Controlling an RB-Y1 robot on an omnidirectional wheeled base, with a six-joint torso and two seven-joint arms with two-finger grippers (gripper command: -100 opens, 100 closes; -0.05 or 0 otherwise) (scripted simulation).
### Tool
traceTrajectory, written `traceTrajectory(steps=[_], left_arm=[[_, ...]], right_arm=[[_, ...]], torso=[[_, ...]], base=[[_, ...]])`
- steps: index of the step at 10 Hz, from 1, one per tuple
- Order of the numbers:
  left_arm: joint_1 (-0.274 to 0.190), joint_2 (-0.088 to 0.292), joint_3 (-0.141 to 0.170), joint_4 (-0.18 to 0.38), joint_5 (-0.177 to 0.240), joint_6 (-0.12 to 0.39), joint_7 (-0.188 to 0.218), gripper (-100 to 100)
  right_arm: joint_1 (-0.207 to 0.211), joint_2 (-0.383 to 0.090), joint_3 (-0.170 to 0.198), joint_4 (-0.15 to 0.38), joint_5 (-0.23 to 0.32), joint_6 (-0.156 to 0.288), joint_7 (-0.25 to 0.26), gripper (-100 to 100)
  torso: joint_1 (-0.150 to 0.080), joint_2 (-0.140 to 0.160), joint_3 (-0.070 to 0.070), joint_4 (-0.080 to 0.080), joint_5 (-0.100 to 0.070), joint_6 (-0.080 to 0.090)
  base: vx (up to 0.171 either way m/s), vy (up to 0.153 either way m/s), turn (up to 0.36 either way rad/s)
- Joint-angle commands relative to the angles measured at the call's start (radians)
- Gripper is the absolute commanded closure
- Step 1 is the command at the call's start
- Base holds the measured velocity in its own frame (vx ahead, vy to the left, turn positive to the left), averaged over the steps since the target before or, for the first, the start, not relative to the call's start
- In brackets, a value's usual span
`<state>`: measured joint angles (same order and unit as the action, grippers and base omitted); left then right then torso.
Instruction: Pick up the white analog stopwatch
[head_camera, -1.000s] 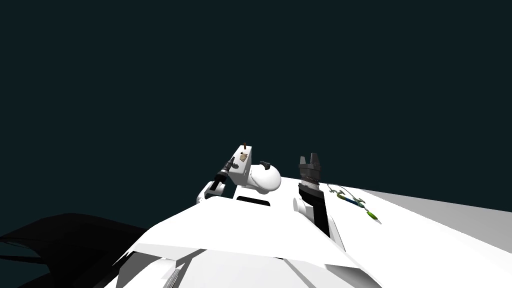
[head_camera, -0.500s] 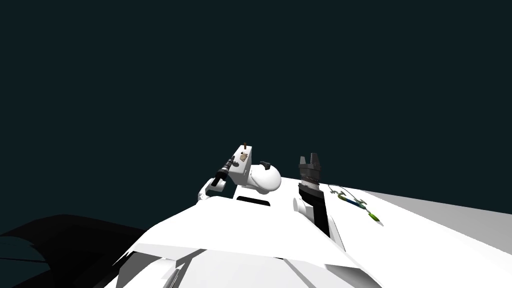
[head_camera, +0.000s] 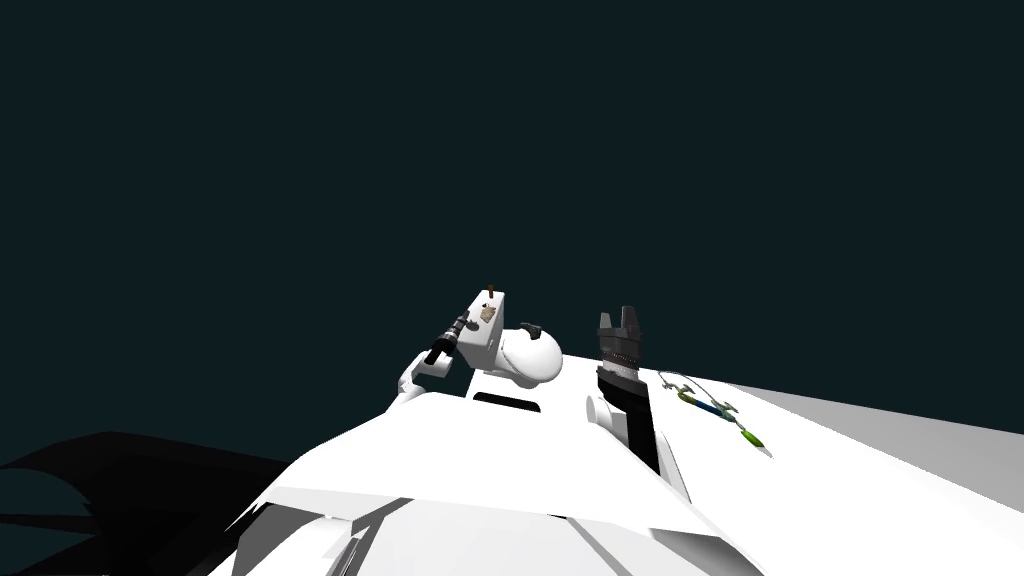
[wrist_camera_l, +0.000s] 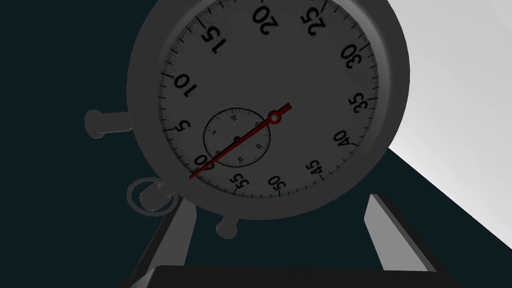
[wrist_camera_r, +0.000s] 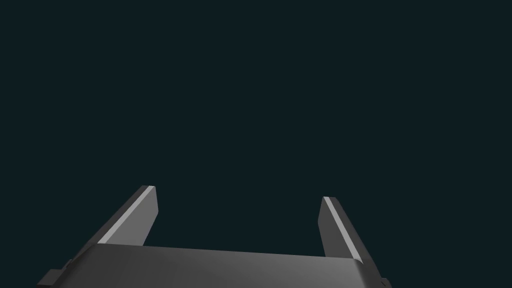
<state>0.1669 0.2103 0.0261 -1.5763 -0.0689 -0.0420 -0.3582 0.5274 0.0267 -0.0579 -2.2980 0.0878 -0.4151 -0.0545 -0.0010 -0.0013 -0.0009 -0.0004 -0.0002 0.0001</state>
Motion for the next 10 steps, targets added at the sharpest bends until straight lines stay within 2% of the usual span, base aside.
traceTrajectory(steps=[1,3,4,6,7,9,10], left_arm=[[-0.026,0.015,-0.001,-0.002,0.024,0.05,0.004,-100],[-0.026,0.015,-0.001,-0.002,0.024,0.085,0.004,-100],[-0.053,0.029,-0.003,-0.003,0.048,0.123,0.008,-100],[-0.053,0.029,-0.003,-0.003,0.048,0.159,0.008,-100],[-0.08,0.044,-0.004,-0.005,0.072,0.197,0.013,-100],[-0.08,0.044,-0.004,-0.005,0.072,0.236,0.013,-100],[-0.109,0.06,-0.004,-0.006,0.097,0.274,0.018,-100]], right_arm=[[0.0,0.0,0.0,0.0,0.0,0.0,0.0,0],[0.0,0.0,0.0,0.0,0.0,0.0,0.0,0],[0.0,0.0,0.0,0.0,0.0,0.0,0.0,0],[0.0,0.0,0.0,0.0,0.0,0.0,0.0,0],[0.0,0.0,0.0,0.0,0.0,0.0,0.0,0],[0.0,0.0,0.0,0.0,0.0,0.0,0.0,0],[0.0,0.0,0.0,0.0,0.0,0.0,0.0,0]], torso=[[0.0,0.0,0.0,0.0,0.0,0.0],[0.0,0.0,0.0,0.0,0.0,0.0],[0.0,0.0,0.0,0.0,0.0,0.0],[0.0,0.0,0.0,0.0,0.0,0.0],[0.0,0.0,0.0,0.0,0.0,0.0],[0.0,0.0,0.0,0.0,0.0,0.0],[0.0,0.0,0.0,0.0,0.0,0.0]], base=[[-0.004,-0.008,0.04],[-0.003,-0.009,0.015],[-0.004,-0.012,0.049],[-0.002,-0.01,0.013],[-0.005,-0.012,0.052],[-0.002,-0.011,0.015],[-0.003,-0.013,0.054]])
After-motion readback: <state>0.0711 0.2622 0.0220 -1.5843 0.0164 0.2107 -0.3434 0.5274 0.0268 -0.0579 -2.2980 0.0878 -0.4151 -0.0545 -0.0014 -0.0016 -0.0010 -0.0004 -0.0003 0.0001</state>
